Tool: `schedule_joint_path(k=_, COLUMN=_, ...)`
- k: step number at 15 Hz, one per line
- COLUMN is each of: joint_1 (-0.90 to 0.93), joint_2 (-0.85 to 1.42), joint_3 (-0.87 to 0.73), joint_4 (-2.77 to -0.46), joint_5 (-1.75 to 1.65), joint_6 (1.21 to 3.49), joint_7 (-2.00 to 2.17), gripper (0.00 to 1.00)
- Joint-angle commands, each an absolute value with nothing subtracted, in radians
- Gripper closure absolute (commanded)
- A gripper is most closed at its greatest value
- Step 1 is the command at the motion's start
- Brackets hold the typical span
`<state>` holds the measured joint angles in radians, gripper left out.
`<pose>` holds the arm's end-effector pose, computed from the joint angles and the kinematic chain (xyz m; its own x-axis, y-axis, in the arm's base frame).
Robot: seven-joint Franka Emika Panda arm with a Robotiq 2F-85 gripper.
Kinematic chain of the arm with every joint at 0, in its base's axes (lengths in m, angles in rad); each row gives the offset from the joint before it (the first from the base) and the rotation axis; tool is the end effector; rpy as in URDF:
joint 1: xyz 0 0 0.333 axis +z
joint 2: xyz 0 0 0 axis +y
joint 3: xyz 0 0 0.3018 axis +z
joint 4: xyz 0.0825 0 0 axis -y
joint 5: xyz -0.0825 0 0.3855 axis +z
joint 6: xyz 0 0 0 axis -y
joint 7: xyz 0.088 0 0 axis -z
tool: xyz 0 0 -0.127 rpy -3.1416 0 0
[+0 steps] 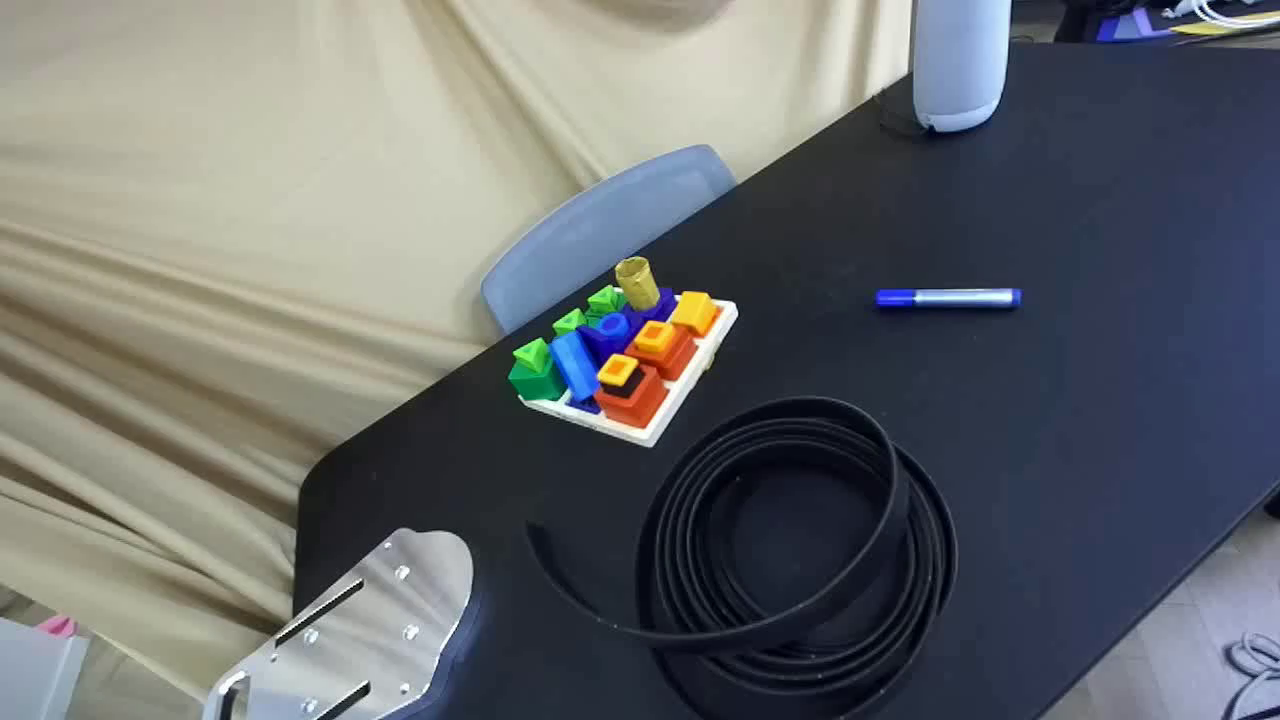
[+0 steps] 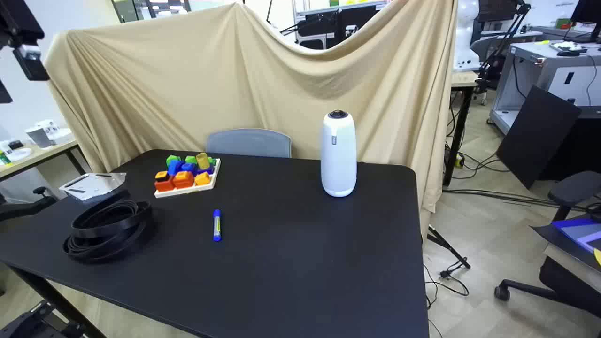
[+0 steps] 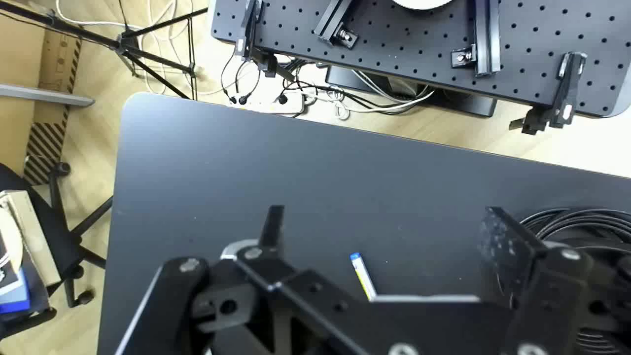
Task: Turn the marker to the right
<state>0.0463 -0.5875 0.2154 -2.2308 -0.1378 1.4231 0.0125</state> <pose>0.3421 0.0844 0.5395 0.9621 0.1610 -0.2203 0.2163 -0.9422 0.2561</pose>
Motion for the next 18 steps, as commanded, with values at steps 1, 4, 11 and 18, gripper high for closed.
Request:
schedule_joint_path(k=1, joint_1=0.082, joint_2=-0.581, joint_3=0.19, joint_4=-2.227, joint_5=-0.149, joint_6=1.419, joint_7=0.028, gripper=0.0)
schedule_joint_path(k=4, joint_1=0.082, joint_2=-0.581, joint_3=0.19, joint_4=-2.227, joint_5=-0.149, joint_6=1.419, joint_7=0.028, gripper=0.0)
schedule_joint_path(k=11, joint_1=0.082, joint_2=-0.581, joint_3=0.19, joint_4=-2.227, joint_5=-0.149, joint_6=1.419, joint_7=0.028, gripper=0.0)
schedule_joint_path(k=18, joint_1=0.078, joint_2=-0.537, joint_3=0.154, joint_4=-2.261, joint_5=-0.173, joint_6=1.567, joint_7=0.005, gripper=0.0)
